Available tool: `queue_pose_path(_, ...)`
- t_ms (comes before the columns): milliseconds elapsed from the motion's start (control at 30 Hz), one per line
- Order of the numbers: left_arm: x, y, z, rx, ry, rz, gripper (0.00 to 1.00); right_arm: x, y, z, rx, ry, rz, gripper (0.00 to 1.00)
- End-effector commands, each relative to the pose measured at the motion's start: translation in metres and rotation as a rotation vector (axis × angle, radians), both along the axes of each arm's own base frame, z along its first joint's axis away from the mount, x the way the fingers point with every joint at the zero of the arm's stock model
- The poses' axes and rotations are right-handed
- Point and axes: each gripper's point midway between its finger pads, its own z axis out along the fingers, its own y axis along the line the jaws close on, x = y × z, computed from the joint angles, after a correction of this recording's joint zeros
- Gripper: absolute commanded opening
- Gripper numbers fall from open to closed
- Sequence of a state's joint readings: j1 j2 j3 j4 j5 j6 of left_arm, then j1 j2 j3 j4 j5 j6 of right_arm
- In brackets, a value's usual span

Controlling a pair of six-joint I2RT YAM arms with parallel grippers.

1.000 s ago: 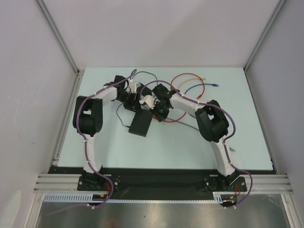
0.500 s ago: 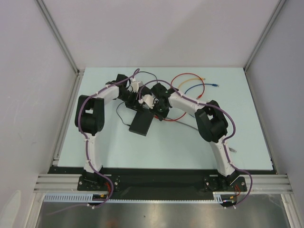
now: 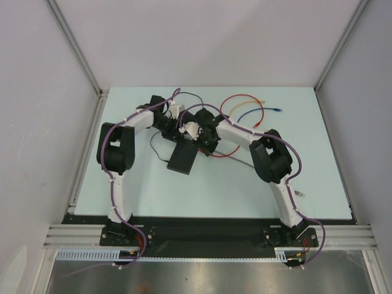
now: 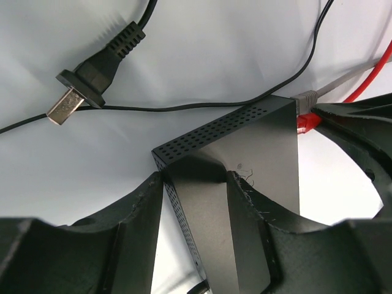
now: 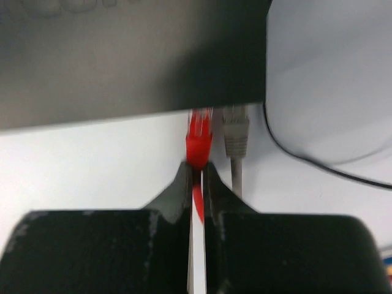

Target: Insert the plug into the switch port

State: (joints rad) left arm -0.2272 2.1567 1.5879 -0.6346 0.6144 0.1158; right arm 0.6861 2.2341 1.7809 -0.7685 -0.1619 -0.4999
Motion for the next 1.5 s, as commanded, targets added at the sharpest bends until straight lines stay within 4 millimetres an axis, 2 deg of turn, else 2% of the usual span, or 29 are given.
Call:
queue_pose_path(0, -0.020, -0.038, 0.018, -0.124, 0.027, -0.110, 0.49, 0.046, 0.041, 0.035, 0.174, -0.224, -0.070, 0.00)
queue_pose_path(100, -0.020, -0.038, 0.017, -0.125, 0.025, -0.113, 0.49, 0.047, 0.040, 0.041, 0.217, -0.201, -0.115, 0.00)
queue_pose_path(133, -0.019, -0.038, 0.017, -0.124, 0.026, -0.110, 0.49, 0.048, 0.040, 0.049, 0.242, -0.203, -0.123, 0.00)
queue_pose_path(267, -0.017, -0.038, 0.017, -0.123, 0.019, -0.114, 0.49, 0.040, 0.048, 0.058, 0.299, -0.200, -0.048, 0.00)
queue_pose_path(400, -0.016, -0.039, 0.018, -0.112, 0.004, -0.137, 0.49, 0.035, 0.051, 0.062, 0.300, -0.206, 0.077, 0.00)
queue_pose_path(567, -0.015, -0.046, 0.021, -0.117, -0.007, -0.162, 0.49, 0.036, 0.054, 0.060, 0.296, -0.173, 0.070, 0.00)
queue_pose_path(600, -0.016, -0.047, 0.021, -0.117, -0.010, -0.166, 0.49, 0.036, 0.056, 0.066, 0.314, -0.182, 0.078, 0.00)
queue_pose_path(633, -0.016, -0.049, 0.021, -0.116, -0.013, -0.173, 0.49, 0.033, 0.054, 0.061, 0.308, -0.182, 0.082, 0.00)
queue_pose_path(767, -0.019, -0.051, 0.018, -0.114, -0.004, -0.183, 0.49, 0.039, 0.057, 0.069, 0.305, -0.303, 0.136, 0.00)
queue_pose_path(1000, -0.020, -0.055, 0.019, -0.122, -0.003, -0.192, 0.49, 0.050, 0.059, 0.070, 0.232, -0.416, 0.123, 0.00)
queue_pose_path(1100, -0.021, -0.055, 0.019, -0.122, 0.000, -0.193, 0.49, 0.051, 0.064, 0.084, 0.257, -0.426, 0.125, 0.00)
queue_pose_path(1267, -0.020, -0.055, 0.020, -0.121, -0.009, -0.198, 0.49, 0.035, 0.073, 0.094, 0.320, -0.371, 0.177, 0.00)
queue_pose_path(1333, -0.020, -0.056, 0.021, -0.122, -0.013, -0.200, 0.49, 0.037, 0.076, 0.099, 0.346, -0.345, 0.153, 0.00)
queue_pose_path(1400, -0.021, -0.056, 0.022, -0.125, -0.012, -0.202, 0.49, 0.037, 0.073, 0.092, 0.365, -0.259, 0.121, 0.00)
queue_pose_path(1433, -0.022, -0.056, 0.021, -0.124, -0.010, -0.203, 0.49, 0.042, 0.075, 0.101, 0.394, -0.240, 0.091, 0.00)
queue_pose_path(1467, -0.022, -0.056, 0.022, -0.124, -0.011, -0.204, 0.48, 0.037, 0.075, 0.100, 0.408, -0.190, 0.090, 0.00)
